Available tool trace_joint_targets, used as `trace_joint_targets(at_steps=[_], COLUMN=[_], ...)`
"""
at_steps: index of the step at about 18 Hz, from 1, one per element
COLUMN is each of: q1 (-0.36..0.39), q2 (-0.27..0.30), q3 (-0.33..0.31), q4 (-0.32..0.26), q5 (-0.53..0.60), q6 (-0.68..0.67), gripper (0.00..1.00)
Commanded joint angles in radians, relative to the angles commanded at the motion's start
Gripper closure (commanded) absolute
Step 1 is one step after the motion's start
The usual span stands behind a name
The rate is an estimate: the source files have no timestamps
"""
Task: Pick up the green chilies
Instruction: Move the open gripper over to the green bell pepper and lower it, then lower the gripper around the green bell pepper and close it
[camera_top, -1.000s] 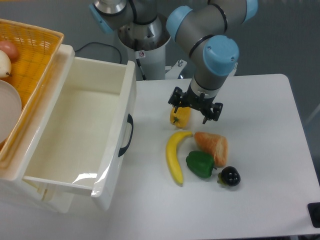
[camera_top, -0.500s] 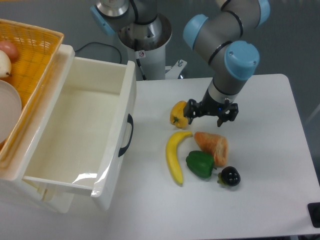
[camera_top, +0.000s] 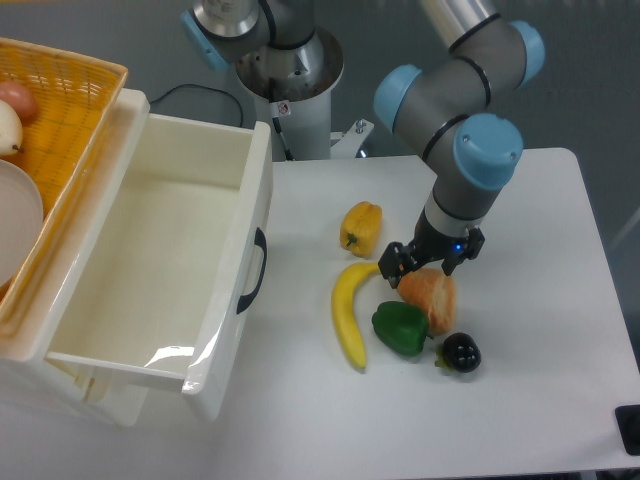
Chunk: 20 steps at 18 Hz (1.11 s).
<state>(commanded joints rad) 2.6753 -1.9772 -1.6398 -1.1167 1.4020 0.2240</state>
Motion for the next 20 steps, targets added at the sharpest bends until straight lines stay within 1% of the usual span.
trace_joint_targets(at_steps=[4, 8, 12, 20], q1=[-0.008, -0.011, -0.032, -0.048], q2=[-0.020, -0.038, -0.072, -0.092], q3=[0.002, 0.002, 0.026, 0.035], q4=[0.006, 0.032, 0.034, 0.035], q5=[0.000, 0.000, 0.003, 0.003], q6=[-0.032, -0.103, -0.133, -0.137], gripper=[0.00, 0.00, 0.00, 0.00])
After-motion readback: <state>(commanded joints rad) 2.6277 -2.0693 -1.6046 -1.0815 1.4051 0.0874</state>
